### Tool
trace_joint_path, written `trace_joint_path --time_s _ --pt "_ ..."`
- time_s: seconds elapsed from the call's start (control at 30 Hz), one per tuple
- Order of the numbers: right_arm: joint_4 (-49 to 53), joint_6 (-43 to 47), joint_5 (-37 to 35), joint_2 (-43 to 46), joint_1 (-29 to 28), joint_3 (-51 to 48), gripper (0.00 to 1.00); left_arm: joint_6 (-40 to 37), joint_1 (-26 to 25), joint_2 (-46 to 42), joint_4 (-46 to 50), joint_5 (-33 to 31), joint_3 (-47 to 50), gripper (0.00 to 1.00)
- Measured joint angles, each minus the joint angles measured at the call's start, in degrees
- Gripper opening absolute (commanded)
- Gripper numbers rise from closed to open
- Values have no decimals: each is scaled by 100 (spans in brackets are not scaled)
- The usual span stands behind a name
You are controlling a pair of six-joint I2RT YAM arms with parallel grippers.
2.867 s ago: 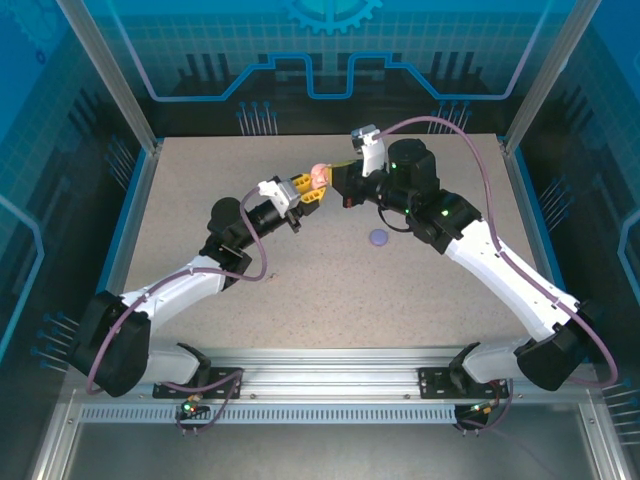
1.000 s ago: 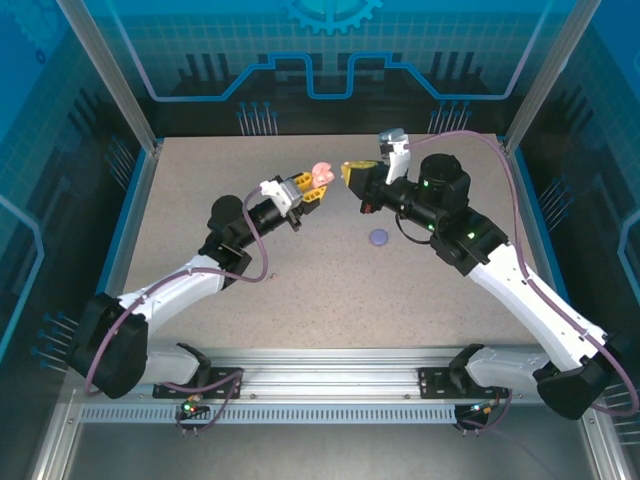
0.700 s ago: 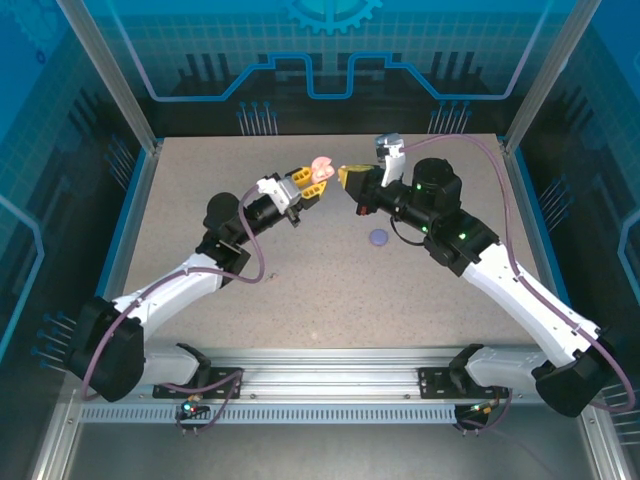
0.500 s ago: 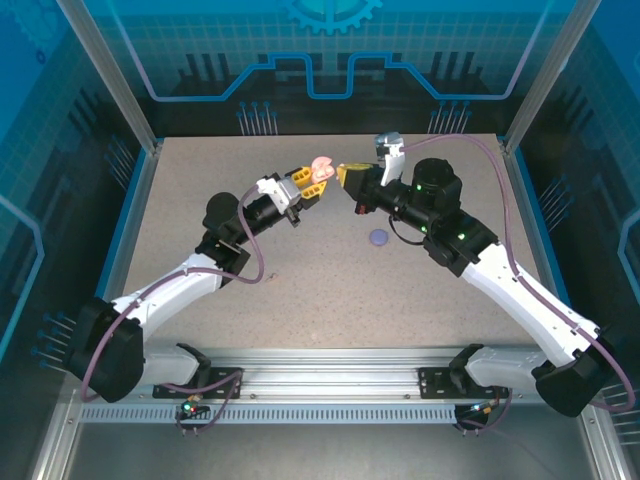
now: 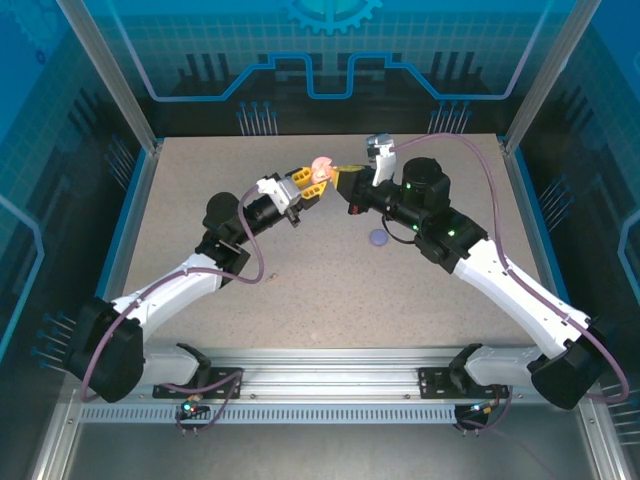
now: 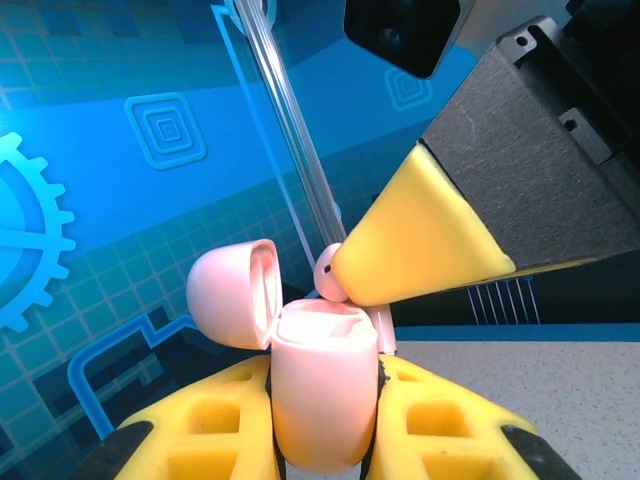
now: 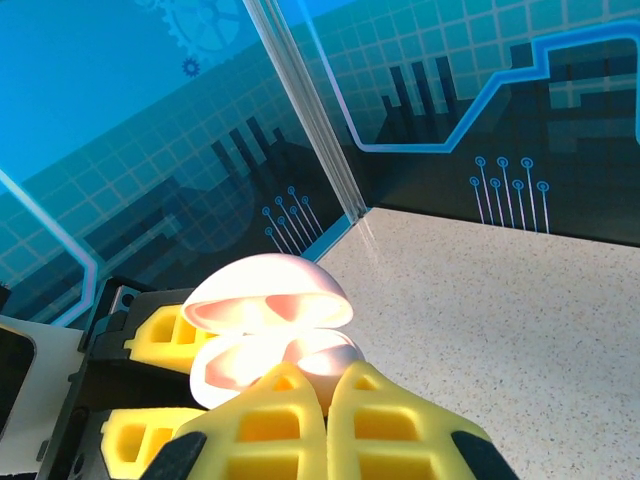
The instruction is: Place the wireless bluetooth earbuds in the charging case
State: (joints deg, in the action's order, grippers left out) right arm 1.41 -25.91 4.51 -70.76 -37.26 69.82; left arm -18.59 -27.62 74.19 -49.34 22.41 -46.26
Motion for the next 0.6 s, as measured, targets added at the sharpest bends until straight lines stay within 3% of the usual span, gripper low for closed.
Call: trace_joint_path --time_s 0.6 --pt "15 4 -107 234 0 9 0 17 -4 0 28 2 0 0"
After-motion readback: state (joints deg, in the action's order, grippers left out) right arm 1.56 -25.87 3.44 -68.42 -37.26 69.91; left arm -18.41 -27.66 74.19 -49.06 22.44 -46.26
